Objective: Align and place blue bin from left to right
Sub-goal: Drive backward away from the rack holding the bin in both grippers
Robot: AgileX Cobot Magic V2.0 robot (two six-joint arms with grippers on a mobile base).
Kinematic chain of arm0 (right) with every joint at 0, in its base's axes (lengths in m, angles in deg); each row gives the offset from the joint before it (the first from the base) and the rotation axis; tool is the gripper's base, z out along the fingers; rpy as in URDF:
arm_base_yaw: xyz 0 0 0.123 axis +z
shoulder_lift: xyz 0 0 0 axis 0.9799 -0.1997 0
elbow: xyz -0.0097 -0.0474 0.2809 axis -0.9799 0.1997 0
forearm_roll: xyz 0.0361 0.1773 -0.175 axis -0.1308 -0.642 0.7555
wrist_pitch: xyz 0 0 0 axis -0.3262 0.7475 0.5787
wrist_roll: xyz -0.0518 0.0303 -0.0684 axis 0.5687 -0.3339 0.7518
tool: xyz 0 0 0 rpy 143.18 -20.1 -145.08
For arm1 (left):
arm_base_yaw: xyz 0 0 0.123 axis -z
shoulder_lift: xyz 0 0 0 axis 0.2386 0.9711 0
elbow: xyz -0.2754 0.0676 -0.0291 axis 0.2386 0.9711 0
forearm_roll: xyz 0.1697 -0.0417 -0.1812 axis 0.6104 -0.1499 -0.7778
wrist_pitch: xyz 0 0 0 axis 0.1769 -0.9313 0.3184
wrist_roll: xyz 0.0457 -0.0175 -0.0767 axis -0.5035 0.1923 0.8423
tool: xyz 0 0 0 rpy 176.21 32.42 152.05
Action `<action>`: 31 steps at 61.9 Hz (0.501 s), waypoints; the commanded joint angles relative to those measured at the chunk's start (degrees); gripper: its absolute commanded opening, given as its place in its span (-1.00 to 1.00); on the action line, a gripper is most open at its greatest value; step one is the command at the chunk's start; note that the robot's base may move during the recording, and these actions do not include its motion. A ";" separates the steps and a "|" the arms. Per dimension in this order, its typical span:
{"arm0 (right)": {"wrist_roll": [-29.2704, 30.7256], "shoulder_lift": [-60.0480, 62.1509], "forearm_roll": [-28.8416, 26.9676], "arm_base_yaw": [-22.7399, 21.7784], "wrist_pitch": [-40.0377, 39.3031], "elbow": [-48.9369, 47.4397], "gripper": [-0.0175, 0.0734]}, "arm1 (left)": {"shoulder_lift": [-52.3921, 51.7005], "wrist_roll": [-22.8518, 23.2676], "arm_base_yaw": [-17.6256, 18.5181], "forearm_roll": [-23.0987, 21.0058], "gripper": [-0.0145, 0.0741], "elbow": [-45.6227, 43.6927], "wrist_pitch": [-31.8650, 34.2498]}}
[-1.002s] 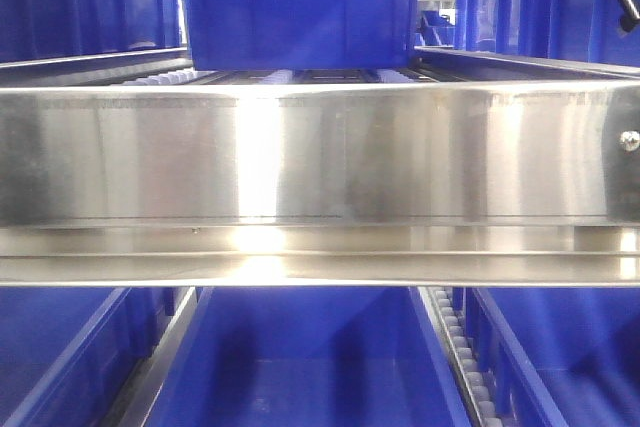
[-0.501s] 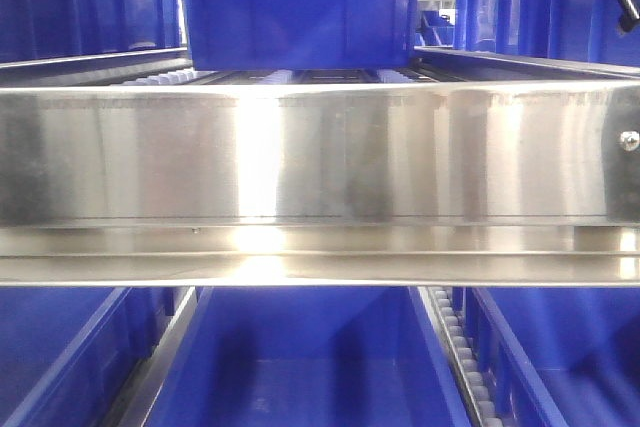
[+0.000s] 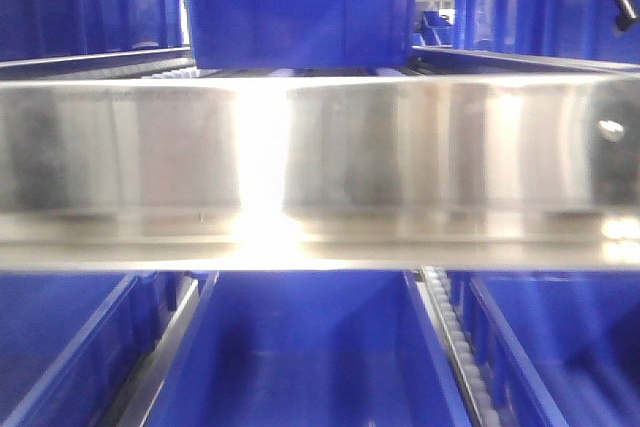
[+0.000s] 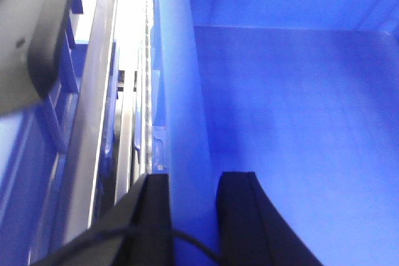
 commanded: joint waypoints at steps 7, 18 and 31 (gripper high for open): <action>2.36 1.06 -6.16 0.94 -5.50 -0.87 -0.75 | -1.23 -0.02 0.67 -4.62 -0.62 -1.04 8.15; 2.36 1.06 -6.16 0.94 -5.50 -0.87 -0.75 | -1.02 -0.02 0.67 -4.62 -0.62 -1.04 8.36; 2.36 1.06 -6.16 0.94 -5.50 -0.87 -0.75 | -1.02 -0.02 0.67 -4.62 -0.62 -1.04 8.36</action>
